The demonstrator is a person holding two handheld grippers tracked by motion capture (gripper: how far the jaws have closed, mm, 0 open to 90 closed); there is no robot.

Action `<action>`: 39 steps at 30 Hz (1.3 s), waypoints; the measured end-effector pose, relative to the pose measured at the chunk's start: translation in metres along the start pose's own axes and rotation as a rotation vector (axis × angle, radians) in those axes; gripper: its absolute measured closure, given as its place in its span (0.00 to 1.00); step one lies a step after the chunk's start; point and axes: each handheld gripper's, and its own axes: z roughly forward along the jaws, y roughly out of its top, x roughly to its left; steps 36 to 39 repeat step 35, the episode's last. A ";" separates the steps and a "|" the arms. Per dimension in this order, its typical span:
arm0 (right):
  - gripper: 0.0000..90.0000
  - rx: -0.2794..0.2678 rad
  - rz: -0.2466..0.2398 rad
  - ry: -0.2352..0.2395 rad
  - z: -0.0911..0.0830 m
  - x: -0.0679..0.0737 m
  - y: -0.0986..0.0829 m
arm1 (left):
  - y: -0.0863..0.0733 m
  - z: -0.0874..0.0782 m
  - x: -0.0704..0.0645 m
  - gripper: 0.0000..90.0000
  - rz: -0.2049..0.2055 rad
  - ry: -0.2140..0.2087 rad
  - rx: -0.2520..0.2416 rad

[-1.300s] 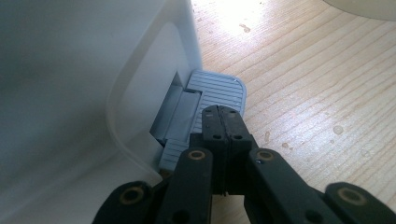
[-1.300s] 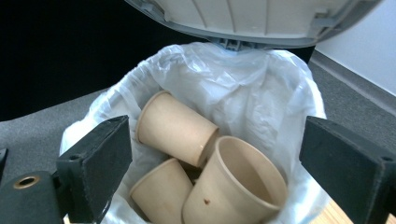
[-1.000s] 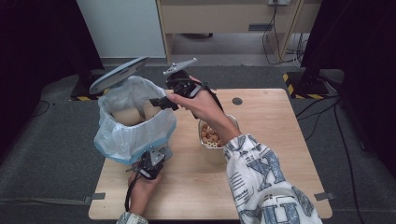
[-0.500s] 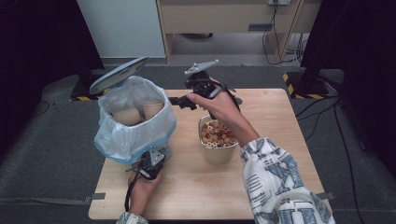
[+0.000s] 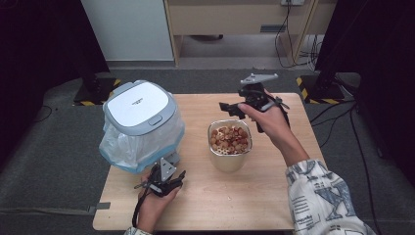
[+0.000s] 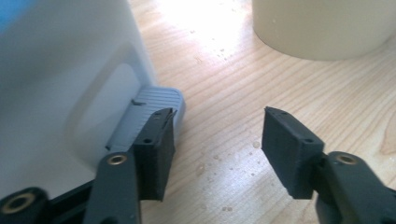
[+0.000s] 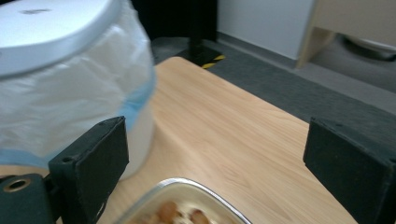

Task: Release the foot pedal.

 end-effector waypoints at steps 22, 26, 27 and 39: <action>0.06 -0.050 0.142 -0.225 -0.066 -0.043 -0.124 | 0.000 0.005 0.003 0.28 -0.013 -0.029 0.029; 0.07 -0.046 0.177 -0.285 -0.076 -0.046 -0.156 | 0.000 0.005 0.004 0.27 -0.012 -0.026 0.026; 0.07 -0.038 0.182 -0.304 -0.077 -0.046 -0.162 | 0.000 0.005 0.004 0.27 -0.013 -0.027 0.026; 0.05 0.048 0.210 -0.359 -0.069 -0.048 -0.207 | -0.001 0.006 0.004 0.26 -0.014 -0.030 0.027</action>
